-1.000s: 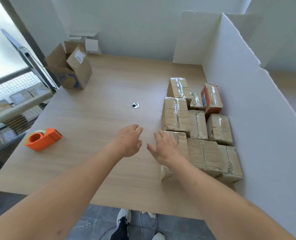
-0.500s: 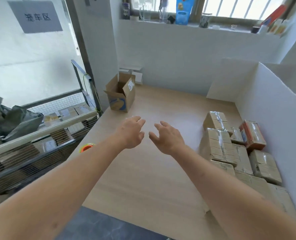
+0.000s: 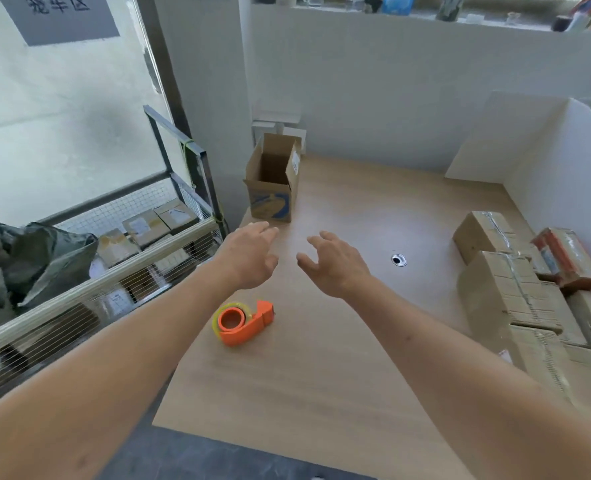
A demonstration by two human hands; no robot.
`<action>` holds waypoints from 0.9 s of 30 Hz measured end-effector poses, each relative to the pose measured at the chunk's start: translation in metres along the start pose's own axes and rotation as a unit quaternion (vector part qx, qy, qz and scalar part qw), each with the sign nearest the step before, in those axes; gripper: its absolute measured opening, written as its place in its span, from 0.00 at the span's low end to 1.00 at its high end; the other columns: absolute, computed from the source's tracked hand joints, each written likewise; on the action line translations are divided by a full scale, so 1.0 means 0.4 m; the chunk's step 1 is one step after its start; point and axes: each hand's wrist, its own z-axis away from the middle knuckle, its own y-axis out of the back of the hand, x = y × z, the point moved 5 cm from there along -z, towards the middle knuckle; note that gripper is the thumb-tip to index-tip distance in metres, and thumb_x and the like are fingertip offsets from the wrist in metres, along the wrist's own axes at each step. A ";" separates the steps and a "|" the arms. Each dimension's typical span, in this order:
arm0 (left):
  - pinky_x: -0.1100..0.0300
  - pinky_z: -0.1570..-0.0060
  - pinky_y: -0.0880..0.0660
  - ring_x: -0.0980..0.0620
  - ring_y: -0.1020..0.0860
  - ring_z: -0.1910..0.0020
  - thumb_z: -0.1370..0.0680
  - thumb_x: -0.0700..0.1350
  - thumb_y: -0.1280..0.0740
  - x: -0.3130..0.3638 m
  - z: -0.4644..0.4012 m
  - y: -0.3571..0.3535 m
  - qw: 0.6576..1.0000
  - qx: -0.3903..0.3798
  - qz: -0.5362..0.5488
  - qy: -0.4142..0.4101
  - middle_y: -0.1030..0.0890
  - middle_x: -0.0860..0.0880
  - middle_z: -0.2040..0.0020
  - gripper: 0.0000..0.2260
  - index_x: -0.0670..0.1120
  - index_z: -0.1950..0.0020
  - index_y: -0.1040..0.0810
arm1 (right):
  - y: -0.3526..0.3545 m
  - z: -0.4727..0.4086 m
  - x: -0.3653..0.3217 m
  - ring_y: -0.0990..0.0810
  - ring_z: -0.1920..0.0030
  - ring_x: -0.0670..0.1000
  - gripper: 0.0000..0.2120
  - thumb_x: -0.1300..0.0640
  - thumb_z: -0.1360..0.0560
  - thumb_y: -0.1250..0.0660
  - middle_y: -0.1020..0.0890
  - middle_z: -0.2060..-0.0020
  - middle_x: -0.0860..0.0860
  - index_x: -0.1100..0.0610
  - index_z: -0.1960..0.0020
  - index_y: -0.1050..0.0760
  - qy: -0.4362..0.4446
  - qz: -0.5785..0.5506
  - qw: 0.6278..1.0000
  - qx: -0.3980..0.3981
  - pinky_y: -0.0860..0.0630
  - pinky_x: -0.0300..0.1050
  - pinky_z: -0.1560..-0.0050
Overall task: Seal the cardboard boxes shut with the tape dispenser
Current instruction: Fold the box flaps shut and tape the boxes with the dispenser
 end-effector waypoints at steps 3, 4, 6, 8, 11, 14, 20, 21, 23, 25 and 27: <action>0.46 0.23 0.40 0.47 0.40 0.21 0.18 0.53 0.37 -0.064 -0.077 -0.012 1.000 -0.007 0.014 0.002 0.38 0.47 0.20 0.28 0.47 0.19 0.39 | -0.017 -0.089 -0.007 0.30 0.29 0.58 0.27 0.40 0.18 0.42 0.30 0.27 0.54 0.54 0.25 0.31 -0.010 -0.010 1.000 -0.002 0.30 0.56 0.31; 0.46 0.23 0.40 0.47 0.40 0.21 0.18 0.53 0.37 -0.087 -0.106 -0.017 1.000 -0.008 0.014 0.003 0.38 0.46 0.20 0.28 0.47 0.20 0.38 | -0.027 -0.124 -0.008 0.30 0.28 0.58 0.27 0.40 0.18 0.42 0.31 0.26 0.54 0.54 0.24 0.32 -0.011 -0.015 1.000 -0.003 0.31 0.56 0.31; 0.46 0.24 0.39 0.46 0.39 0.22 0.18 0.52 0.37 -0.135 -0.163 -0.030 1.000 -0.009 0.012 0.016 0.37 0.45 0.20 0.28 0.46 0.20 0.38 | -0.052 -0.198 -0.015 0.30 0.28 0.58 0.28 0.41 0.18 0.42 0.32 0.25 0.54 0.54 0.24 0.32 -0.006 -0.028 1.000 -0.008 0.31 0.56 0.31; 0.46 0.24 0.38 0.45 0.38 0.22 0.18 0.51 0.37 -0.179 -0.219 -0.046 0.999 -0.009 0.018 0.035 0.36 0.45 0.21 0.27 0.45 0.20 0.37 | -0.081 -0.276 -0.022 0.31 0.27 0.57 0.28 0.41 0.18 0.42 0.32 0.24 0.54 0.55 0.23 0.33 0.005 -0.040 0.999 -0.017 0.31 0.55 0.30; 0.47 0.25 0.37 0.45 0.36 0.23 0.18 0.50 0.37 -0.228 -0.298 -0.089 0.998 -0.020 0.023 0.048 0.34 0.45 0.22 0.26 0.44 0.21 0.36 | -0.126 -0.389 -0.025 0.33 0.25 0.57 0.28 0.42 0.18 0.42 0.35 0.22 0.54 0.54 0.22 0.35 0.006 -0.052 0.998 -0.030 0.33 0.55 0.28; 0.48 0.24 0.38 0.46 0.37 0.23 0.18 0.50 0.37 -0.275 -0.378 -0.143 0.997 -0.040 0.030 0.054 0.35 0.45 0.22 0.27 0.44 0.20 0.37 | -0.164 -0.480 -0.024 0.31 0.27 0.58 0.27 0.43 0.17 0.42 0.33 0.24 0.54 0.55 0.22 0.35 -0.010 -0.061 0.997 -0.040 0.32 0.55 0.30; 0.44 0.26 0.36 0.45 0.37 0.23 0.18 0.50 0.37 -0.382 -0.549 -0.204 0.996 -0.041 0.057 0.059 0.35 0.44 0.22 0.26 0.45 0.21 0.37 | -0.225 -0.665 -0.032 0.33 0.25 0.58 0.27 0.47 0.17 0.41 0.41 0.20 0.54 0.53 0.20 0.38 -0.049 -0.071 0.995 -0.046 0.32 0.56 0.28; 0.45 0.26 0.35 0.45 0.36 0.23 0.18 0.50 0.37 -0.401 -0.576 -0.209 0.996 -0.039 0.060 0.059 0.35 0.44 0.22 0.26 0.45 0.21 0.37 | -0.233 -0.695 -0.036 0.33 0.25 0.58 0.27 0.48 0.17 0.40 0.41 0.20 0.53 0.53 0.20 0.38 -0.057 -0.075 0.995 -0.041 0.31 0.55 0.28; 0.45 0.26 0.35 0.45 0.36 0.23 0.18 0.50 0.37 -0.441 -0.628 -0.222 0.995 -0.035 0.068 0.057 0.35 0.45 0.22 0.26 0.45 0.21 0.37 | -0.249 -0.752 -0.048 0.34 0.25 0.58 0.28 0.50 0.18 0.39 0.43 0.19 0.53 0.51 0.20 0.40 -0.074 -0.083 0.993 -0.030 0.30 0.55 0.29; 0.45 0.26 0.35 0.45 0.36 0.23 0.18 0.50 0.37 -0.480 -0.675 -0.232 0.995 -0.044 0.077 0.049 0.35 0.45 0.22 0.27 0.46 0.21 0.37 | -0.258 -0.805 -0.064 0.34 0.25 0.58 0.30 0.51 0.19 0.38 0.46 0.18 0.52 0.50 0.19 0.42 -0.089 -0.094 0.991 -0.014 0.29 0.55 0.30; 0.46 0.26 0.34 0.45 0.35 0.24 0.18 0.50 0.37 -0.521 -0.717 -0.243 0.995 -0.050 0.078 0.039 0.34 0.45 0.22 0.26 0.45 0.21 0.36 | -0.263 -0.858 -0.090 0.32 0.27 0.59 0.32 0.52 0.20 0.37 0.49 0.18 0.51 0.50 0.18 0.43 -0.094 -0.108 0.990 0.011 0.28 0.53 0.34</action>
